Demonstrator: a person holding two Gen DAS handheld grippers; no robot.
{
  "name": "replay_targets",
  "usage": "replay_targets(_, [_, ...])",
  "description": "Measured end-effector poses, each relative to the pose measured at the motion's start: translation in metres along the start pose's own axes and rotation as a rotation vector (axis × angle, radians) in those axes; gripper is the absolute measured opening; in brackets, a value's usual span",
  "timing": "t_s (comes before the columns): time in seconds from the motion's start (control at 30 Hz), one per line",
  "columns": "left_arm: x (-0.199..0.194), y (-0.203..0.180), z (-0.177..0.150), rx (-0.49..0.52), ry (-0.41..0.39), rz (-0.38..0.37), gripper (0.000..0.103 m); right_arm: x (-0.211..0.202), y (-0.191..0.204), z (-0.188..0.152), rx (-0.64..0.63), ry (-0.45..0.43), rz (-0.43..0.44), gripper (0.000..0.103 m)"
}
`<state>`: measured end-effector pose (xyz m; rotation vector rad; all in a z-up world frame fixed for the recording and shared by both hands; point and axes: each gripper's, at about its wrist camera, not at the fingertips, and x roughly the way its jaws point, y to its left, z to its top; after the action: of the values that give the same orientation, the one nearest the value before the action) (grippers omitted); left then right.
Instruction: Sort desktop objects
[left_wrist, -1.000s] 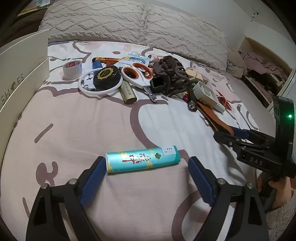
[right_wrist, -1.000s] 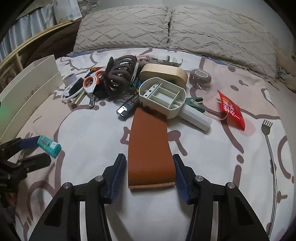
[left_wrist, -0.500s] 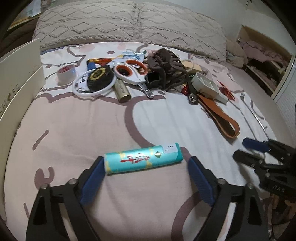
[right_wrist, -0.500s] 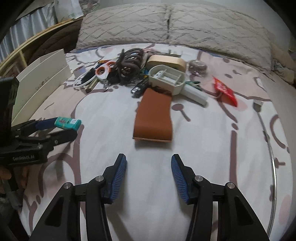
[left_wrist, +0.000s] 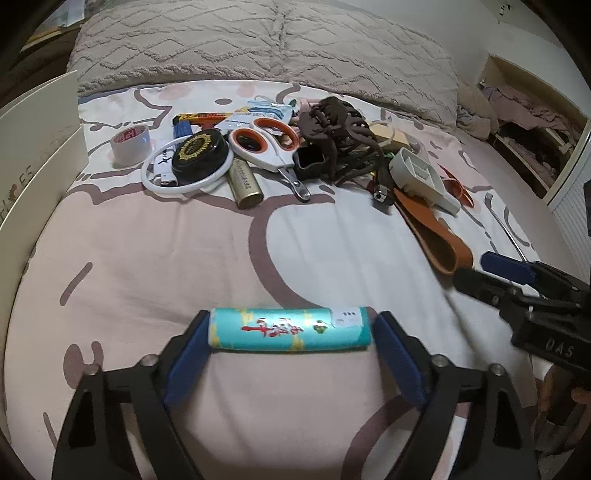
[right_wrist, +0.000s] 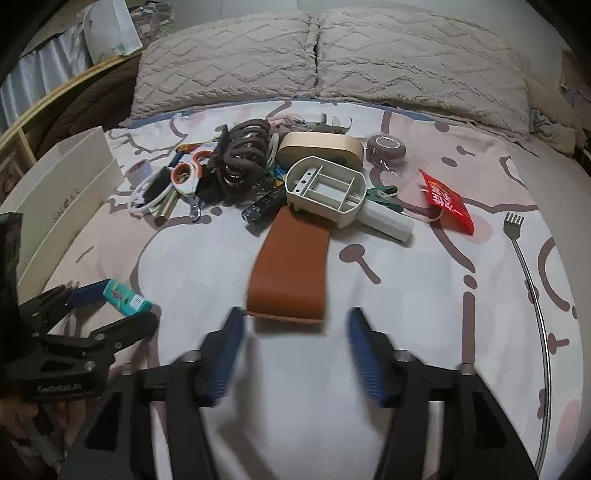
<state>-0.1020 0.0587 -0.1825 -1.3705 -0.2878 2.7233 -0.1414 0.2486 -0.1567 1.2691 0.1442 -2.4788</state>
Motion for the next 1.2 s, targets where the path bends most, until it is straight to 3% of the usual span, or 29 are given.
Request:
replay_targets(0.03, [0.0,0.001,0.0,-0.004,-0.001,-0.005,0.083,0.0,0.001,0.001,-0.002,-0.005,0.0,0.084])
replay_targets(0.2, [-0.001,0.001,0.0,0.001,-0.006,-0.011,0.082,0.0,0.009,0.007,0.004,-0.018,0.043,0.084])
replay_targets(0.5, [-0.006,0.002,-0.003,0.043,0.002,-0.047,0.082,0.025,0.01,0.014,0.02,0.0,-0.007,0.084])
replay_targets(0.53, [-0.006,0.001,-0.003,0.051,0.004,-0.048,0.082,0.027,0.009,0.012,0.021,0.001,-0.005,0.077])
replay_targets(0.57, [-0.007,0.0,-0.004,0.058,0.005,-0.048,0.082,0.027,0.007,0.011,0.024,-0.004,-0.001,0.059])
replay_targets(0.63, [-0.008,-0.001,-0.006,0.073,0.007,-0.05,0.082,0.023,0.004,0.01,0.038,-0.025,0.031,0.05])
replay_targets(0.77, [-0.011,0.0,-0.009,0.085,0.016,-0.066,0.082,0.016,0.004,0.008,0.038,-0.043,0.077,0.049])
replay_targets(1.2, [-0.021,-0.001,-0.021,0.168,0.046,-0.083,0.082,-0.01,0.03,-0.036,-0.074,0.032,0.116,0.049])
